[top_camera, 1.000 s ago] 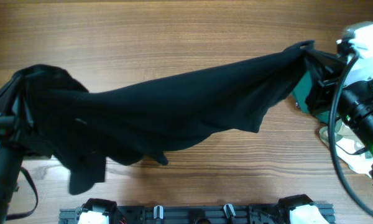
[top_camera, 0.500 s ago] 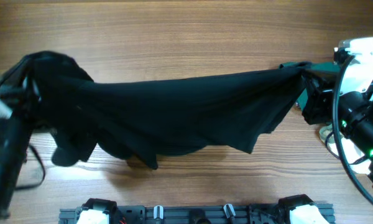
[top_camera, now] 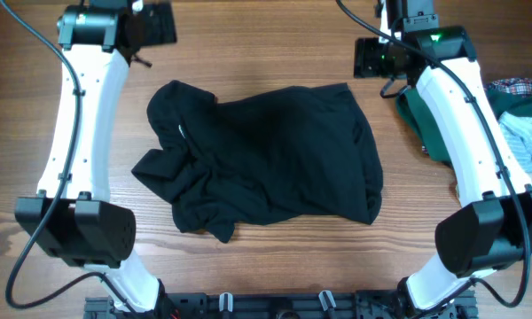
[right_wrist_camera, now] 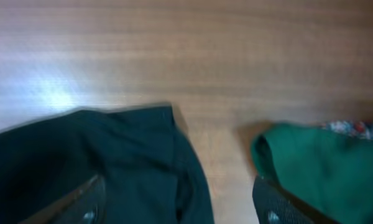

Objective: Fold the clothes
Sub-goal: 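Move both grippers to the shirt's top corners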

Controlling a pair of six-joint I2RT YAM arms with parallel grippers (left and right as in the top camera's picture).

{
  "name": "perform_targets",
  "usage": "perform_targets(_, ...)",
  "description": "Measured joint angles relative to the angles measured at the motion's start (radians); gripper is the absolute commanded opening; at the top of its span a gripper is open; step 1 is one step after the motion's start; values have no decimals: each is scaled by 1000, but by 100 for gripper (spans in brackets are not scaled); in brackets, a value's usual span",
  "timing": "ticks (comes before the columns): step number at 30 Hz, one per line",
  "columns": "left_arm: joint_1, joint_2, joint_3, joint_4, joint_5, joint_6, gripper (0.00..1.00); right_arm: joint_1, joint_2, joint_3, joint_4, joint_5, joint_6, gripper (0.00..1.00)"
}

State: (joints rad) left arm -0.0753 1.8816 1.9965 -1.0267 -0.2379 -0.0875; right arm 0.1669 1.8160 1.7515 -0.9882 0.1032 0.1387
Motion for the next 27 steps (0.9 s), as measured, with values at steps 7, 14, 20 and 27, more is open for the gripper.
perform_targets(7, 23, -163, 2, -176, 48, -28, 76, -7, -78, 0, -162, -54, -2, 76)
perform_targets(14, 22, -268, 19, -437, 209, -82, 15, -7, -113, -5, -344, -208, -20, 19)
perform_targets(20, 20, -229, -168, -277, 251, -94, 4, -7, -114, -127, -166, -257, 32, 4)
perform_targets(27, 16, -109, -509, 106, 319, -95, 5, 16, -82, -357, 214, -297, 83, 7)
